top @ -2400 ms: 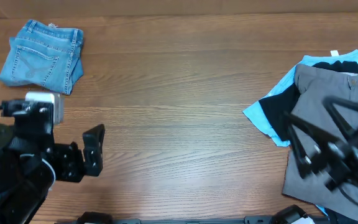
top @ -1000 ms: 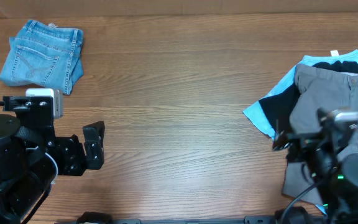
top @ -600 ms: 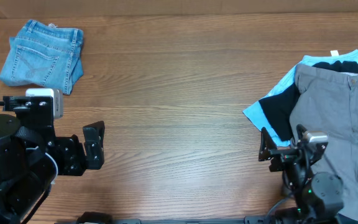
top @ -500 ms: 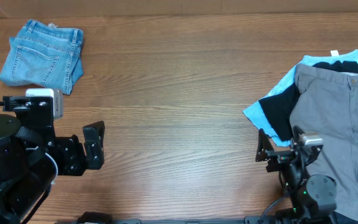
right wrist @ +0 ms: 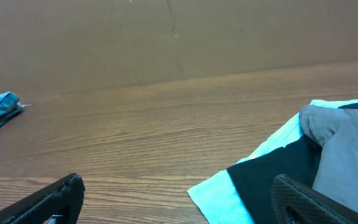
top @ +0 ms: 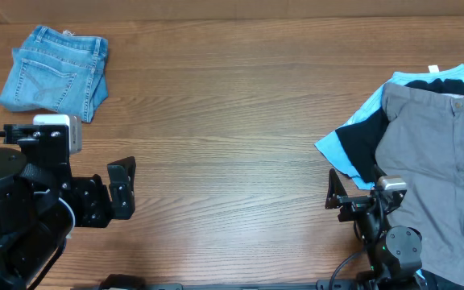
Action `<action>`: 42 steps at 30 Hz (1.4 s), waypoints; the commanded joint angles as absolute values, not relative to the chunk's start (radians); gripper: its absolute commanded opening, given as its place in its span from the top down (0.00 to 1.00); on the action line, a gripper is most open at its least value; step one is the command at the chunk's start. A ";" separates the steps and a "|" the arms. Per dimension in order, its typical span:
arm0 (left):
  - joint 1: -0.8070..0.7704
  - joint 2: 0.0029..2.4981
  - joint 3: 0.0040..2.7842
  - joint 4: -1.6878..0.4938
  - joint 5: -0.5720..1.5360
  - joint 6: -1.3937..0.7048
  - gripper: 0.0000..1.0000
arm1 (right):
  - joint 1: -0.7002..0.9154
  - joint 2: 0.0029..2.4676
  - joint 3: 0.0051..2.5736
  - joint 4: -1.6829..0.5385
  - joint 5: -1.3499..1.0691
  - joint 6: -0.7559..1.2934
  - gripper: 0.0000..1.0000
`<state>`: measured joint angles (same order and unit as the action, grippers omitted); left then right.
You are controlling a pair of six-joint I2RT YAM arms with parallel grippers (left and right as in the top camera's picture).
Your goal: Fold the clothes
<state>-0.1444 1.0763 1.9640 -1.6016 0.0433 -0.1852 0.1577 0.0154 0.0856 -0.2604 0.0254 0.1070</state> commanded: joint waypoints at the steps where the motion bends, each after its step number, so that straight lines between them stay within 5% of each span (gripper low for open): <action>1: -0.151 1.075 1.965 -1.601 0.033 -0.199 0.00 | 0.156 0.003 0.078 -0.251 0.021 0.104 0.00; 36: -0.151 1.083 1.935 -1.617 -0.001 -0.199 0.00 | 0.156 0.003 0.078 -0.252 0.021 0.104 0.00; 42: -0.151 0.950 1.606 -1.264 -0.004 -0.199 0.00 | 0.156 0.003 0.078 -0.252 0.021 0.104 0.00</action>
<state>-0.1444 1.0138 1.7523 -1.3586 0.0124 -0.1860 0.1577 0.0154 0.0845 -0.2565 0.0250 0.1070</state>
